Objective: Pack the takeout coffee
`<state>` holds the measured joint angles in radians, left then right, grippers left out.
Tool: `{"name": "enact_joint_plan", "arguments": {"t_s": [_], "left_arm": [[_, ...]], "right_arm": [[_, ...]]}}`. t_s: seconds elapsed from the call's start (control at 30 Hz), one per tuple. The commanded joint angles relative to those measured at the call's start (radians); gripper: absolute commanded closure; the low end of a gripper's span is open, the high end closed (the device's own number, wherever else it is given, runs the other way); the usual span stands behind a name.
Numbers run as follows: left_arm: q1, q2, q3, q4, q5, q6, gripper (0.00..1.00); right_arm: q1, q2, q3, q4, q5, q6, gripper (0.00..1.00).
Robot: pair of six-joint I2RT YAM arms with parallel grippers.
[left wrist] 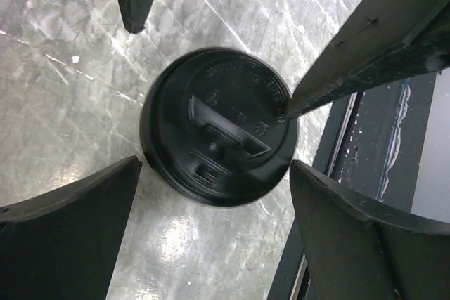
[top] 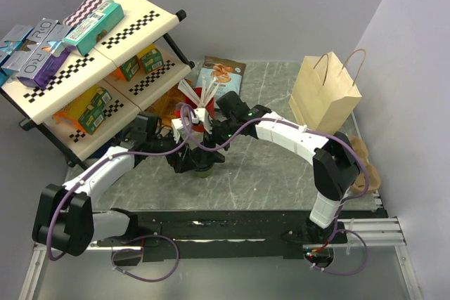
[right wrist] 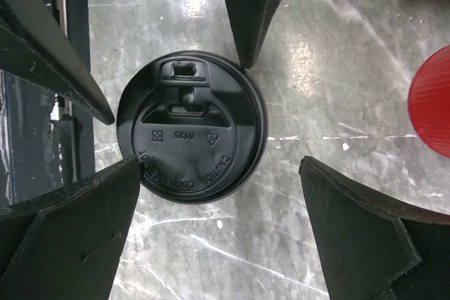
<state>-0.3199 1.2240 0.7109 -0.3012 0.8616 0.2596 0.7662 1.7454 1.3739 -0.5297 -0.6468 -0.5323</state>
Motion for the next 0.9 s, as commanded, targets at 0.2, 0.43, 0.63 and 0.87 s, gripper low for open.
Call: {"name": "enact_joint_plan", "arguments": {"t_s": [0.2,0.43,0.63,0.87], "left_arm": [[-0.050,0.046,-0.005,0.086,-0.062,-0.016,0.09],[-0.116,0.098,0.004,0.094,-0.228,0.003,0.12],[-0.143,0.126,0.013,0.065,-0.323,0.007,0.12],[-0.142,0.109,0.036,0.077,-0.233,-0.037,0.12]], "right_arm": [[0.068,0.014,-0.036,0.054,0.001,-0.060,0.00],[0.087,0.036,-0.055,0.065,0.013,-0.048,0.00],[0.093,0.051,-0.076,0.083,0.036,-0.011,0.00],[0.061,0.049,-0.059,0.094,0.022,0.055,0.01]]}}
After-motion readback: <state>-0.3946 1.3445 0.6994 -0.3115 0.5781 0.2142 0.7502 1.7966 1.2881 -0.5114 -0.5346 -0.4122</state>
